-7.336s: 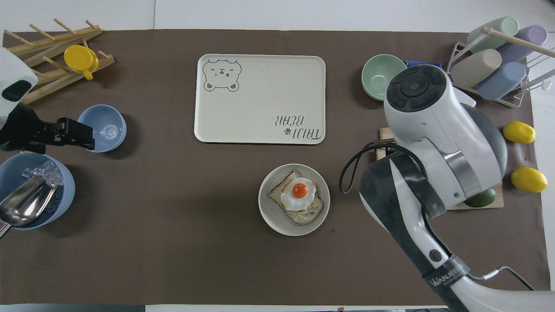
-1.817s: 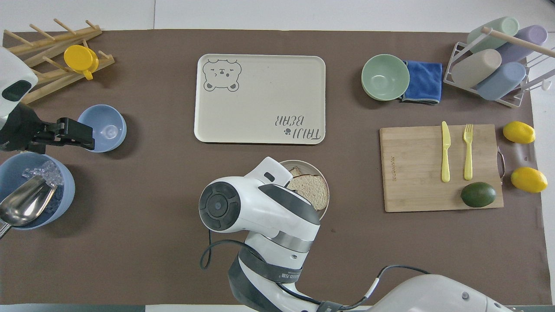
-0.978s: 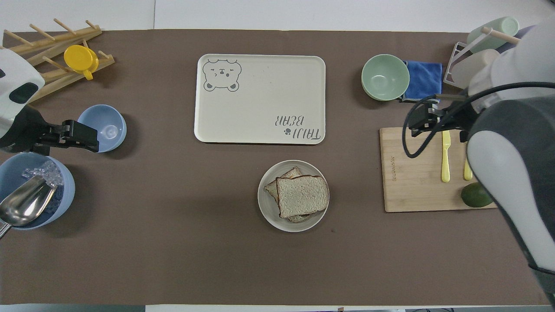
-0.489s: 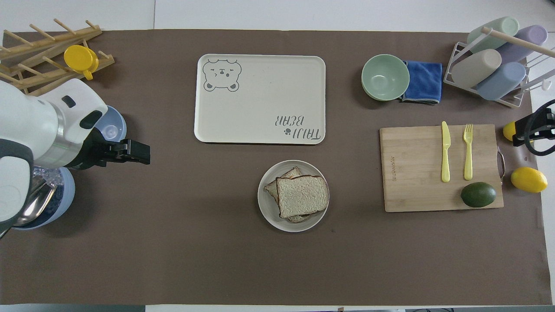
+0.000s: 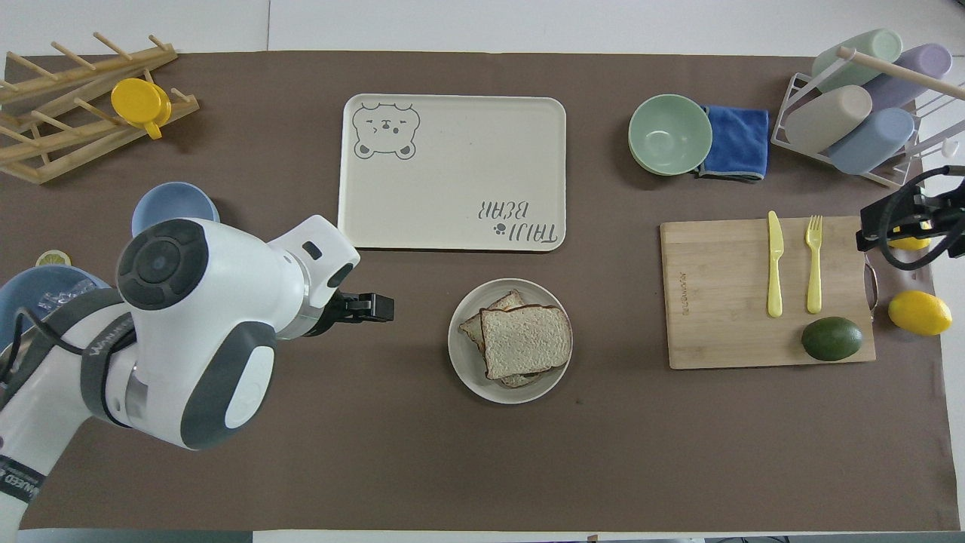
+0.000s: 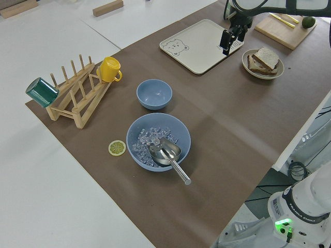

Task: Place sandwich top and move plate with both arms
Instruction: 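Reach the left gripper to the white plate rim and grasp it, then slide the white plate with the left gripper onto the cream tray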

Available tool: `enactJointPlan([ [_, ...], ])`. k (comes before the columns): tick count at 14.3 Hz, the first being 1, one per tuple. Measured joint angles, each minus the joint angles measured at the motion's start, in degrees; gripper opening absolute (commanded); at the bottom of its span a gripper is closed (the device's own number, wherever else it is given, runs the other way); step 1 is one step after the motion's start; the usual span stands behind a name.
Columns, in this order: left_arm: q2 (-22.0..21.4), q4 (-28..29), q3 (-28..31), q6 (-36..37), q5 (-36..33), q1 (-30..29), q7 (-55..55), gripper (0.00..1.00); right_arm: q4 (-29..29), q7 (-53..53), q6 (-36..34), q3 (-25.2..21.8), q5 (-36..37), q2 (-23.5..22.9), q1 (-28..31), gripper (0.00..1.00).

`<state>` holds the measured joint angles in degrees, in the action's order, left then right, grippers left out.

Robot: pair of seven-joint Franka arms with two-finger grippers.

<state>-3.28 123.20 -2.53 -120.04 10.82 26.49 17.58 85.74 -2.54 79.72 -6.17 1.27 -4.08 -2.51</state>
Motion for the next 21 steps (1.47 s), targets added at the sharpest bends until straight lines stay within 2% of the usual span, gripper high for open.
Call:
enactJointPlan([
  [4,3.2,5.5,-0.1,-8.7,4.3,5.8,2.5,1.0,2.7,0.0,0.1,0.2,0.0,2.0,2.1,1.0],
  [9,6.1,6.0,0.0,-13.3,6.8,8.6,4.8,0.95,2.0,0.0,0.0,0.6,-0.1,-0.2,2.4,1.0],
  [14,10.5,6.2,0.0,-17.0,8.9,12.0,7.3,0.86,1.0,0.0,-0.3,0.4,-0.1,1.3,2.8,1.0],
  [16,10.8,6.2,0.0,-17.4,10.7,12.5,7.7,0.77,1.0,0.4,1.0,0.4,-0.4,1.4,2.9,1.0],
  [19,10.8,6.3,0.0,-18.6,11.7,13.2,9.9,0.54,1.0,3.3,1.5,0.3,-0.6,1.4,3.0,1.0],
  [21,10.8,6.6,0.0,-19.2,12.3,13.6,10.3,0.48,1.0,3.4,1.5,0.4,-0.7,1.4,3.0,1.0],
])
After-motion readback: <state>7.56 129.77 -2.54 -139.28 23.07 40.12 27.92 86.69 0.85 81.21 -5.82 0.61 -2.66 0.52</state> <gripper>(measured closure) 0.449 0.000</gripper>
